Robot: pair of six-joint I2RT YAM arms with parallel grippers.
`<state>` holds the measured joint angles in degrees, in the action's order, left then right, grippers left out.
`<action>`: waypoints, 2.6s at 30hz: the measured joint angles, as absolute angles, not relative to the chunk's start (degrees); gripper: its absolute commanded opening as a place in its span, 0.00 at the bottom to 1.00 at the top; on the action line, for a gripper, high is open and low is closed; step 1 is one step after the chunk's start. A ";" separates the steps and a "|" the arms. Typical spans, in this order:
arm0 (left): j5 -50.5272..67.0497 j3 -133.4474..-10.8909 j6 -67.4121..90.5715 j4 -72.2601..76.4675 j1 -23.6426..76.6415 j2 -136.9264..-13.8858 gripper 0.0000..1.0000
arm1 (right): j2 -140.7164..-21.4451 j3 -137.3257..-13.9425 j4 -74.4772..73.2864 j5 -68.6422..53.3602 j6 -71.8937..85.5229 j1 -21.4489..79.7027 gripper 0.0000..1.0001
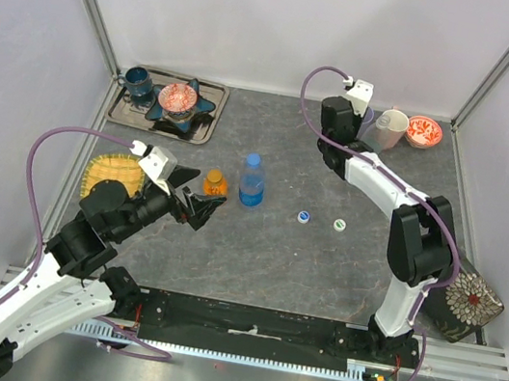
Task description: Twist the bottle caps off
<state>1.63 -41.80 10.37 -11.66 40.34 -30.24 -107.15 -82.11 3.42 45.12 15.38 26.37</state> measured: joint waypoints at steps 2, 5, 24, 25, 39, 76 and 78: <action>1.61 -41.78 10.37 -11.62 40.34 -30.37 0.96 | -107.61 -82.63 3.40 44.97 15.64 26.00 0.00; 1.63 -41.78 10.37 -11.53 40.34 -30.37 0.97 | -107.85 -82.94 3.38 44.86 16.23 25.63 0.19; 1.85 -41.80 10.37 -11.46 40.34 -30.46 0.97 | -107.85 -85.67 -2.66 41.95 18.87 25.58 0.67; 1.89 -41.80 10.37 -11.46 40.34 -30.52 0.97 | -107.85 -85.82 -2.79 41.85 18.87 25.58 0.69; 2.09 -41.80 10.37 -11.49 40.34 -30.74 0.98 | -105.38 -86.46 -6.50 40.25 19.57 25.58 0.82; -20.82 -40.84 15.66 -26.94 40.32 -18.20 0.97 | -94.96 -82.83 -12.82 10.92 18.00 48.05 0.93; -20.82 -40.58 15.66 -27.07 40.32 -18.11 0.97 | -95.92 -82.81 -12.80 11.99 18.26 48.05 0.91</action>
